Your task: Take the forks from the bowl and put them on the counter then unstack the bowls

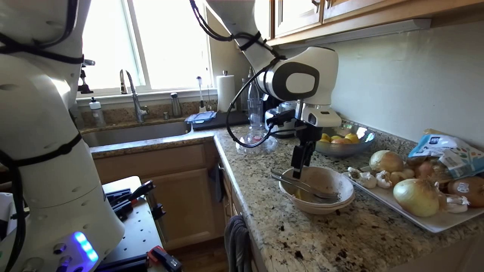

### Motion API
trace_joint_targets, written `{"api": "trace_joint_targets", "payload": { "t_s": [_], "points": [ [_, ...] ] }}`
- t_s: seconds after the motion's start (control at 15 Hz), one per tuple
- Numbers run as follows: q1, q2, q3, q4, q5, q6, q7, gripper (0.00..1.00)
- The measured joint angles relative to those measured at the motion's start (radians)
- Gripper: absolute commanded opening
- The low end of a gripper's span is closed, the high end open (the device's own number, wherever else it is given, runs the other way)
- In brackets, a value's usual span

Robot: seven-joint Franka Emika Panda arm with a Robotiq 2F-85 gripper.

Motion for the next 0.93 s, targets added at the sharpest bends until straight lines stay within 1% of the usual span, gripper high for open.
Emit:
{"api": "trace_joint_targets", "payload": {
  "t_s": [0.33, 0.4, 0.53, 0.6, 0.67, 0.73, 0.87, 0.93],
  "points": [
    [0.0, 0.024, 0.0, 0.004, 0.025, 0.006, 0.03, 1.0],
    [0.0, 0.027, 0.0, 0.004, 0.028, 0.006, 0.033, 0.98],
    [0.0, 0.035, 0.0, 0.004, 0.037, 0.006, 0.034, 0.84],
    [0.0, 0.04, 0.0, 0.004, 0.041, 0.007, 0.034, 0.81],
    [0.0, 0.045, 0.0, 0.004, 0.044, 0.007, 0.034, 0.71],
    [0.0, 0.048, 0.0, 0.004, 0.048, 0.007, 0.034, 0.64],
    [0.0, 0.049, 0.0, 0.004, 0.054, 0.007, 0.034, 0.46],
    [0.0, 0.049, 0.0, 0.004, 0.055, 0.007, 0.034, 0.41]
  ]
}}
